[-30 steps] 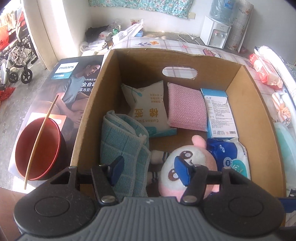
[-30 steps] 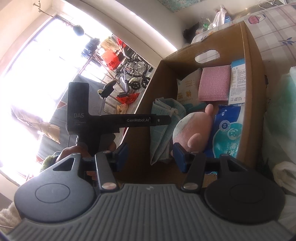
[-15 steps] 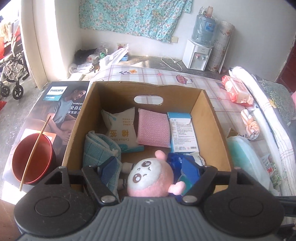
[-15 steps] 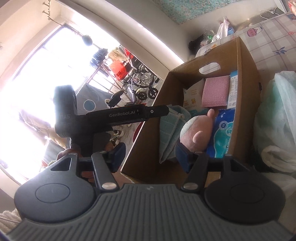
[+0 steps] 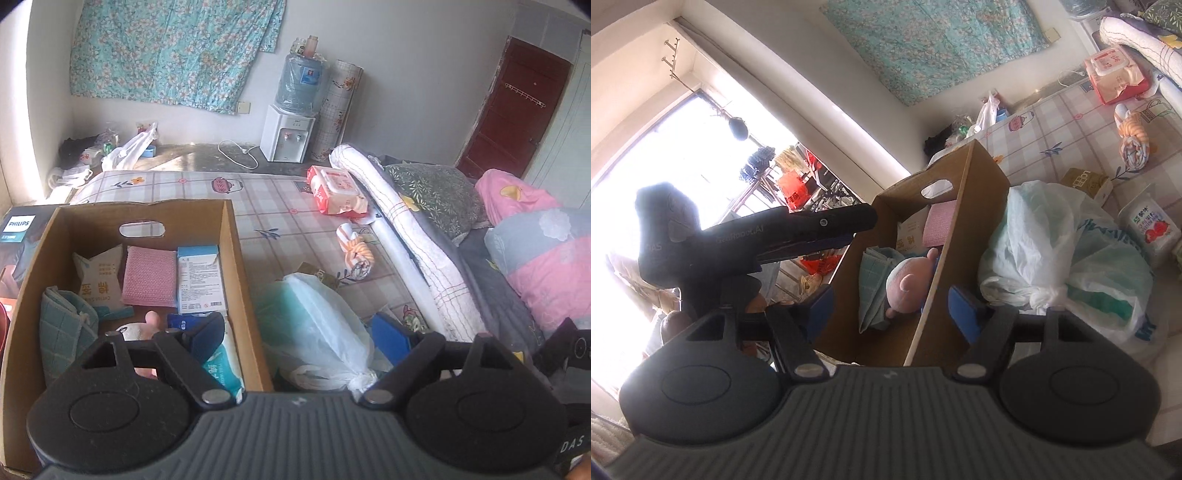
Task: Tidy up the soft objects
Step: 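Move the right gripper back to the white yogurt cup on the bed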
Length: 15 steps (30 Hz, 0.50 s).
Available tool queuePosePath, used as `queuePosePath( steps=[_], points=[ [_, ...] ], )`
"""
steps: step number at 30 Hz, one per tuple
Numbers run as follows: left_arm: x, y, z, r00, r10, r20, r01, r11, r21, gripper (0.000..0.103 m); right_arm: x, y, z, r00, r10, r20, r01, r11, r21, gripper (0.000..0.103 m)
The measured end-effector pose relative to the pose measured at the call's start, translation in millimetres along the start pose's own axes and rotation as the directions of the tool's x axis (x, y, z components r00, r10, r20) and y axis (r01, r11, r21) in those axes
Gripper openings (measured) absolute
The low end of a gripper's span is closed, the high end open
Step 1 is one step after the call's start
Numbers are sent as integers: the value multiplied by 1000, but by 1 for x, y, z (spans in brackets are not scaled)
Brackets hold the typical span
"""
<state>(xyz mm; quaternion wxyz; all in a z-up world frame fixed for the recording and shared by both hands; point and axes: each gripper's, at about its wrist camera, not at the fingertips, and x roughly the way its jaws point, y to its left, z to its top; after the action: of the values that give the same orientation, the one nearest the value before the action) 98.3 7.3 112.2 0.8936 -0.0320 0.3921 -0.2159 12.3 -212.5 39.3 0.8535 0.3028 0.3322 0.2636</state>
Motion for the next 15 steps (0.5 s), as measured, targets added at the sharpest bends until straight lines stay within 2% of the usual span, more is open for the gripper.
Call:
queuePosePath(
  steps=[5, 8, 10, 15],
  points=[
    [17, -32, -5, 997, -79, -9, 79, 997, -21, 88, -33, -26, 1, 992, -110, 61, 110, 994, -10, 68],
    [34, -50, -9, 994, -108, -2, 108, 994, -29, 88, -44, -48, 9, 978, -193, 83, 195, 981, -8, 68],
    [46, -60, -12, 995, -105, 6, 105, 994, -22, 86, -47, -65, 20, 961, -263, 89, 265, 964, -13, 68],
    [79, -85, -23, 997, -79, 14, 78, 996, 39, 71, -33, -109, 50, 924, -381, 42, 382, 923, -35, 67]
  ],
)
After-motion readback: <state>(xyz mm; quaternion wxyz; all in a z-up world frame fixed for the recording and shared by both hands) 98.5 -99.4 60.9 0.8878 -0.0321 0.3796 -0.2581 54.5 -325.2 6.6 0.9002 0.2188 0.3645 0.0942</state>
